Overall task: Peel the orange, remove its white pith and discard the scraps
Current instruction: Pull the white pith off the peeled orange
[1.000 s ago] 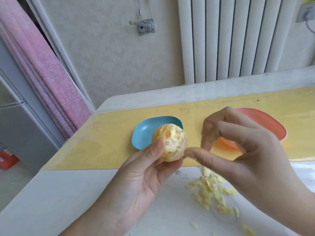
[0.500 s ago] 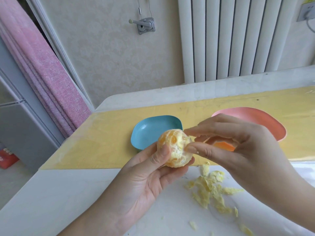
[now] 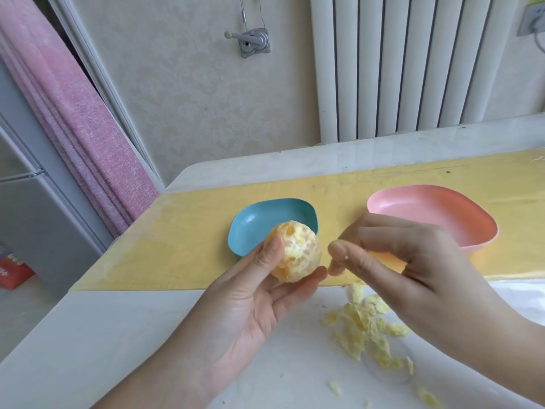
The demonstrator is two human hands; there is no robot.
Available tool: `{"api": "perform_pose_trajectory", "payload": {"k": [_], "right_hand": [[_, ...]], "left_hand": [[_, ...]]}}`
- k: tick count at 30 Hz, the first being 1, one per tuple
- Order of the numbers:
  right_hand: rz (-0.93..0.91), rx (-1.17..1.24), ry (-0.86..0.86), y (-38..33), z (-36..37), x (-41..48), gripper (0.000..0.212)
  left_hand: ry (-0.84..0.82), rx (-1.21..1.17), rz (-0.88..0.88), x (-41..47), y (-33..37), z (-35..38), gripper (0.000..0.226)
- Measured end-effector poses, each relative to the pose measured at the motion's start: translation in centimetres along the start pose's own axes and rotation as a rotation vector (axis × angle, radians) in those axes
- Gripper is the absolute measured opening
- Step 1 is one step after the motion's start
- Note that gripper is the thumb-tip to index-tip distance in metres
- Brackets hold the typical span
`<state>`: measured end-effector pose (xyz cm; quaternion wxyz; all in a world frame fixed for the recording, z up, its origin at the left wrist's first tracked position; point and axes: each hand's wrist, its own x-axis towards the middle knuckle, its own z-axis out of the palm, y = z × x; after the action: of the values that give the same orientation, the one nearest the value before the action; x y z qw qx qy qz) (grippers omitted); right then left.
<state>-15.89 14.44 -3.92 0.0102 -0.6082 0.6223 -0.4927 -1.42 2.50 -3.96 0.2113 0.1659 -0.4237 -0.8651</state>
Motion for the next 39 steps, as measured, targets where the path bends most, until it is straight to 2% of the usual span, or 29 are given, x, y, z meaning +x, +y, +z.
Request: {"api": "perform_pose_trajectory", "payload": {"k": [4,10,13,16,17,20,21,25,30,35,39], "right_hand": [[0.044,-0.150,0.065,0.5,0.1,0.0,0.023],[0.047,-0.220,0.094,0.6,0.2,-0.1,0.030],[0.071,-0.174,0.098,0.5,0.1,-0.2,0.025],[0.055,-0.113,0.085,0.6,0.1,-0.2,0.006],[0.059,-0.116,0.085,0.6,0.1,-0.1,0.006],[0.001,-0.209,0.115,0.6,0.0,0.0,0.002],[-0.009,-0.242,0.135,0.5,-0.1,0.0,0.006],[-0.119,-0.240,0.181,0.3,-0.3,0.0,0.005],[-0.263,-0.294,0.168,0.1,0.2,-0.4,0.020],[-0.381,-0.469,0.188,0.3,0.5,-0.6,0.011],[-0.416,-0.529,0.199,0.1,0.3,-0.6,0.009]], "left_hand": [[0.151,-0.038,-0.042,0.0,0.0,0.8,0.037],[0.135,-0.110,-0.139,0.0,0.1,0.5,0.048],[0.114,-0.138,-0.127,-0.1,0.3,0.6,0.045],[0.131,-0.120,-0.112,-0.2,0.3,0.7,0.038],[0.131,-0.114,-0.110,-0.2,0.3,0.7,0.034],[0.117,-0.133,-0.100,-0.2,0.4,0.6,0.033],[0.114,-0.133,-0.096,-0.2,0.4,0.5,0.033],[0.102,-0.100,-0.078,-0.2,0.2,0.6,0.032],[0.098,-0.024,-0.033,-0.5,-0.3,1.1,0.028],[0.069,0.010,-0.027,-0.8,-0.7,1.0,0.027],[0.043,0.040,-0.027,-0.8,-0.8,0.8,0.035]]}}
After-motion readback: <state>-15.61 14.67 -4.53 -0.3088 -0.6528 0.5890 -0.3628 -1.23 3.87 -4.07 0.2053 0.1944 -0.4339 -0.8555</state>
